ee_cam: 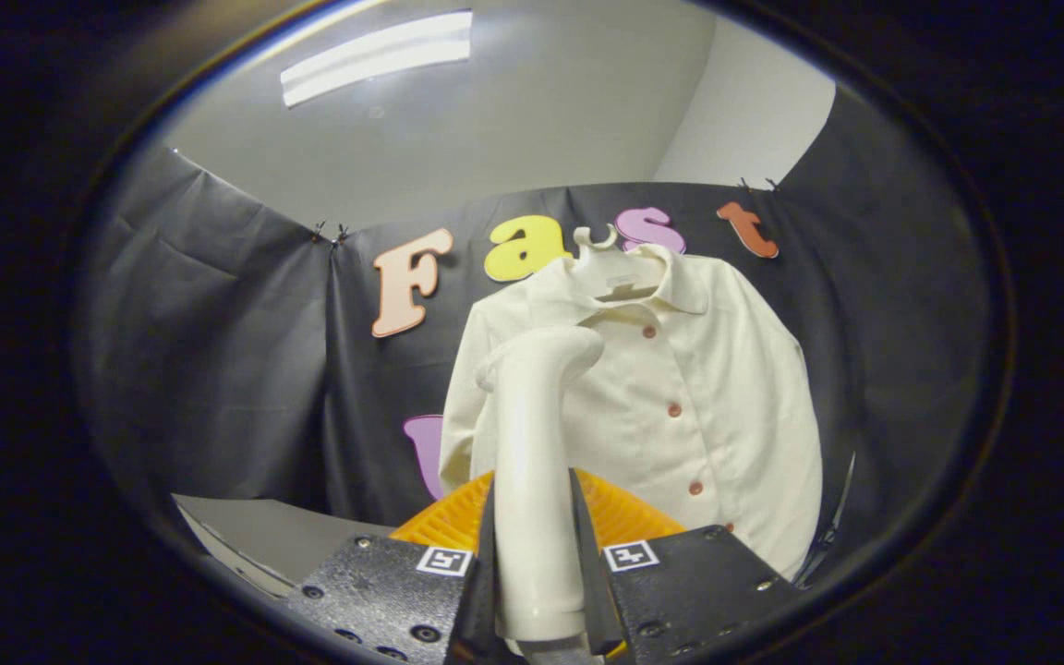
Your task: Iron the clothes twice with a garment steamer, once on the left side and once on the right side.
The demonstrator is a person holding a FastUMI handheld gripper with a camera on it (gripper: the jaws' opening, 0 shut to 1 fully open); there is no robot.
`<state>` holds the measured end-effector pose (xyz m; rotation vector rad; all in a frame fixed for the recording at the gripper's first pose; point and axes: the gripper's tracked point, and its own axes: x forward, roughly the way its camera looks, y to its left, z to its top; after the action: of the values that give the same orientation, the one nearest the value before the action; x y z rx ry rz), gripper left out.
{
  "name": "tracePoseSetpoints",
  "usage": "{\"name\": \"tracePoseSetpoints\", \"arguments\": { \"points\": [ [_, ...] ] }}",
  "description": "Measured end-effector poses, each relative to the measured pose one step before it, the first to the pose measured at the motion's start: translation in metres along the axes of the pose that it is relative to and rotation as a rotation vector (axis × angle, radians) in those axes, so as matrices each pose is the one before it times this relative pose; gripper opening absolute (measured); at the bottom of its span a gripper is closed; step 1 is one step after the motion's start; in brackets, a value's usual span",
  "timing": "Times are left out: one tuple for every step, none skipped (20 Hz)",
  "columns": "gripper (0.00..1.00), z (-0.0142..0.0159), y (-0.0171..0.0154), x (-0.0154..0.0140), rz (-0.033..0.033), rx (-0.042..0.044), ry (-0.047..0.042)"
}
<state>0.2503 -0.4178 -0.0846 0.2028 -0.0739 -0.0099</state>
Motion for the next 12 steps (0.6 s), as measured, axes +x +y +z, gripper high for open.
{"name": "tracePoseSetpoints", "arguments": {
  "points": [
    [0.37, -0.00366, -0.00744, 0.0039, -0.00291, 0.01845, -0.00279],
    [0.37, -0.00438, -0.00822, 0.00495, -0.00591, 0.01811, -0.00185],
    [0.37, -0.00753, -0.00807, 0.00318, -0.00508, 0.0126, 0.01514],
    [0.37, -0.00757, -0.00728, 0.00318, -0.00331, 0.01765, 0.00968],
    [0.37, -0.00855, -0.00708, 0.00192, 0.00297, 0.01417, 0.01065],
    [0.37, -0.00944, -0.00537, -0.00171, 0.00652, 0.01561, 0.01304],
    [0.37, -0.00399, -0.00605, -0.00102, -0.00204, 0.0146, -0.00716],
    [0.37, -0.00807, -0.00677, -0.00237, 0.00099, 0.01023, 0.00668],
    [0.37, -0.00887, -0.00396, -0.00227, 0.00422, 0.0113, 0.00932],
    [0.37, -0.00998, -0.00612, -0.00327, 0.00272, 0.01106, 0.01204],
    [0.38, -0.00823, -0.00504, -0.00366, 0.00071, 0.00459, 0.00835],
    [0.38, -0.00632, -0.00145, -0.00162, -0.00139, 0.00053, 0.00286]
  ]
}}
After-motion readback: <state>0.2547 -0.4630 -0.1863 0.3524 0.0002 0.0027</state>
